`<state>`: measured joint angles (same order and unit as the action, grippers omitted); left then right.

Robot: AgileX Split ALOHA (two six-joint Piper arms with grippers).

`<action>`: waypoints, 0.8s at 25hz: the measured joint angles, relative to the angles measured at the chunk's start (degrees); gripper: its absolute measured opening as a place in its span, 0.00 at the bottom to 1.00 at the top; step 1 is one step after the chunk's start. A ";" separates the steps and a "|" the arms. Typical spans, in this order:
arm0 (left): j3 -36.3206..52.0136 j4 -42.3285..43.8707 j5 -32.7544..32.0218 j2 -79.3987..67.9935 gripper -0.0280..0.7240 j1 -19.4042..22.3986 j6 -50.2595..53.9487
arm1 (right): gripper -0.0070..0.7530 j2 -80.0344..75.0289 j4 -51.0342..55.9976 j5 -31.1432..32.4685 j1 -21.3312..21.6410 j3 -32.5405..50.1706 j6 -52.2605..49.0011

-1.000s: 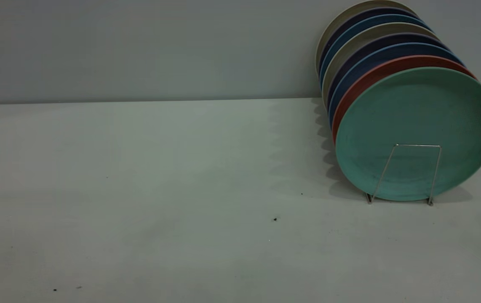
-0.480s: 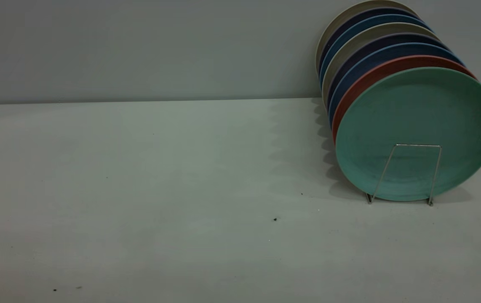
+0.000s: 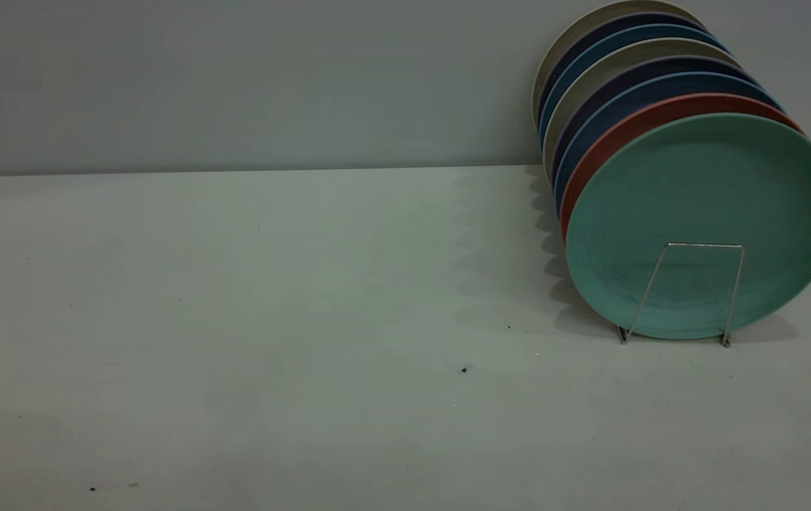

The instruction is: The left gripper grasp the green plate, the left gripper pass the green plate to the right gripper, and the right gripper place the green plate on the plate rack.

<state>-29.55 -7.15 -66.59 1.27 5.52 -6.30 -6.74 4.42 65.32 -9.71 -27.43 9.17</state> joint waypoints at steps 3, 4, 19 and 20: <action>0.29 0.55 0.14 0.00 0.72 -1.60 0.00 | 0.54 0.00 -0.78 0.00 0.00 0.00 -0.34; 0.70 0.74 0.42 0.00 0.72 -2.00 0.07 | 0.53 0.00 -1.29 0.00 0.00 0.00 -0.74; 1.65 0.74 1.41 0.00 0.72 -3.61 0.07 | 0.51 0.00 -2.59 -0.05 0.00 0.09 -2.83; 1.65 0.74 1.41 0.00 0.72 -3.61 0.07 | 0.51 0.00 -2.59 -0.05 0.00 0.13 -2.83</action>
<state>-27.91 -6.41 -65.18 1.27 1.91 -6.24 -6.74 1.84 65.27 -9.71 -27.30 6.34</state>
